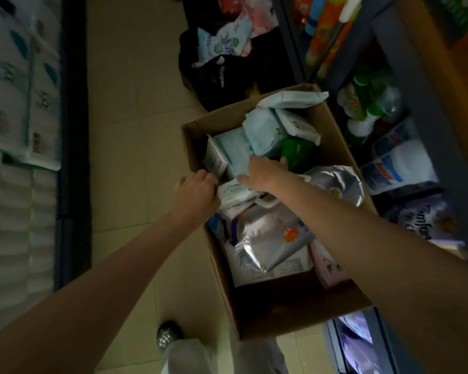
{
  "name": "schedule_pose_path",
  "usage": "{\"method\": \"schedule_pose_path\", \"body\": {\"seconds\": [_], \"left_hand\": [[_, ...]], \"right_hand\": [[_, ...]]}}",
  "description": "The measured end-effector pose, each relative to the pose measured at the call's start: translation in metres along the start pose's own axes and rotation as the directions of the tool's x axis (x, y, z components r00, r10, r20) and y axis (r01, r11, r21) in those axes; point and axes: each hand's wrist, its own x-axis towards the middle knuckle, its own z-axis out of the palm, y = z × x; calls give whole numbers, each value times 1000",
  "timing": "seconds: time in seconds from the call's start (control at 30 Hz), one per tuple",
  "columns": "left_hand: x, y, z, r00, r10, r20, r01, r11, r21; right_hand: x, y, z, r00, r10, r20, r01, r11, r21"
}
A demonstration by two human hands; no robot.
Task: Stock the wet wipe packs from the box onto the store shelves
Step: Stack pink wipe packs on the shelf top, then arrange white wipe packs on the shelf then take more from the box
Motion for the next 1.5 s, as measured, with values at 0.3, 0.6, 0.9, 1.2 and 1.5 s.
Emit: {"method": "schedule_pose_path", "body": {"seconds": [0.3,0.6,0.9,1.2,1.5], "left_hand": [[4,-25,8,993,37,-116,-70,953,-294],[23,-49,-40,981,62,182,153,324,-934],[-9,-130,-30,936,-312,160,170,3,-986],[-37,-140,-38,910,-346,229,282,112,-953],[-114,-158,-159,959,-258,117,148,101,-984]], "right_hand": [[13,-18,-18,992,-82,-96,114,905,409],[-23,-44,-94,892,-358,-276,448,620,644],[82,-52,15,993,-119,22,119,993,-10],[35,-81,-29,948,-12,-317,30,998,52],[-145,-178,-237,899,-293,-325,419,792,445]]}}
